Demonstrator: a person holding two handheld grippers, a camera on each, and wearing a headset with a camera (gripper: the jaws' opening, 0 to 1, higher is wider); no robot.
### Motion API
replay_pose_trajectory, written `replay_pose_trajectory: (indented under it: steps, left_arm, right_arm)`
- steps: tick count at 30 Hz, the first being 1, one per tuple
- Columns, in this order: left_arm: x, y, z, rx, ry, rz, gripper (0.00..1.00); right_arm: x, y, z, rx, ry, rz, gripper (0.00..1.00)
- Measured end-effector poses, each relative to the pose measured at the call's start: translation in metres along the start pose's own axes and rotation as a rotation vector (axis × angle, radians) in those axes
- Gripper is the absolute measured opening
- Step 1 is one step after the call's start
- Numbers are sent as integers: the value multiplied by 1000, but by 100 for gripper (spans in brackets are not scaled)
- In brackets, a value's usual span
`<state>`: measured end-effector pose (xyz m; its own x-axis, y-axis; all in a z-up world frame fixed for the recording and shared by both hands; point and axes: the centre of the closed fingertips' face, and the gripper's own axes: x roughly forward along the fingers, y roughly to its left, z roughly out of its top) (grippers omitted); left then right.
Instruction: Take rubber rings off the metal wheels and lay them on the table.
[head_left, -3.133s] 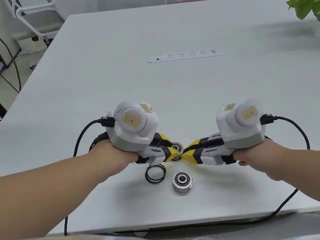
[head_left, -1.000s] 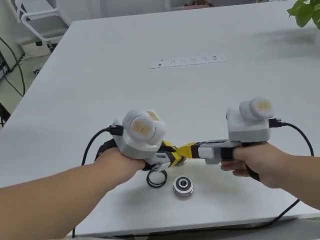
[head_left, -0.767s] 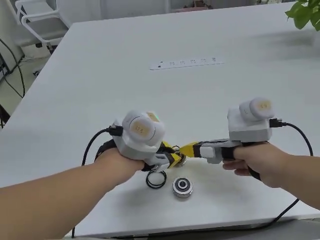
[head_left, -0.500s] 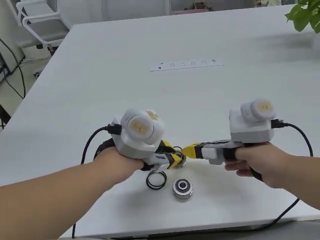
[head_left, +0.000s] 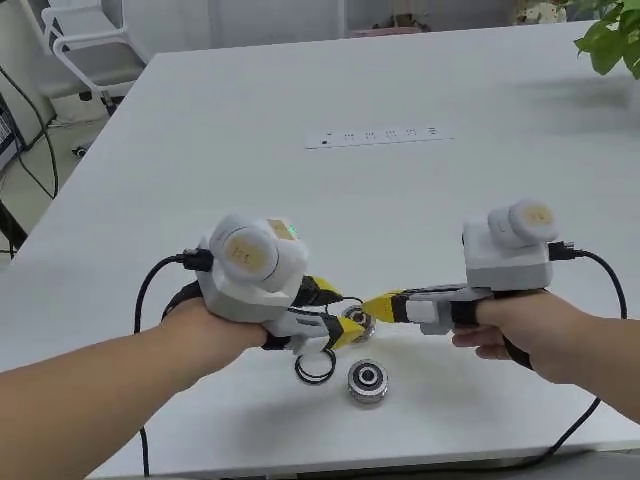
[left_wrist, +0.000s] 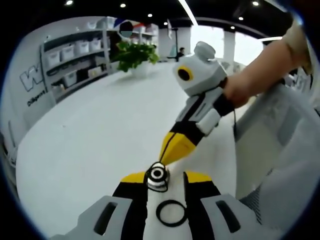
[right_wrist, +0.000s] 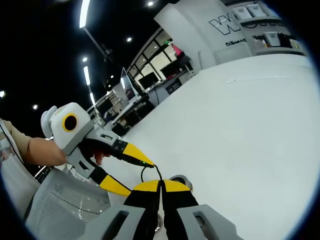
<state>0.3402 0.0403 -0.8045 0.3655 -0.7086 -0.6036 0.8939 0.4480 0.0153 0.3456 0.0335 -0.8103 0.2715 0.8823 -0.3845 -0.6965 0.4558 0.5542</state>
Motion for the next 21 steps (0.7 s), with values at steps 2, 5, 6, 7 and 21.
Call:
replay_pose_trajectory:
  steps: [2,5,6,7,21]
  left_arm:
    - [-6,0,1,0,-11,-1,31]
    - [-15,-2,3,0,-22,-5,33]
    - [-17,-2,2,1,-23,-5,34]
    - [-20,-3,1,3,-24,-6,35]
    - [-50,-10,-11,-16,-45,-14,46]
  right_arm:
    - [0,3,0,-1,2,6,0]
    - [0,7,1,-2,4,13,0]
    - [0,8,1,-4,6,15,0]
    - [1,9,1,-5,7,18,0]
    - [9,17,0,-24,32,35,0]
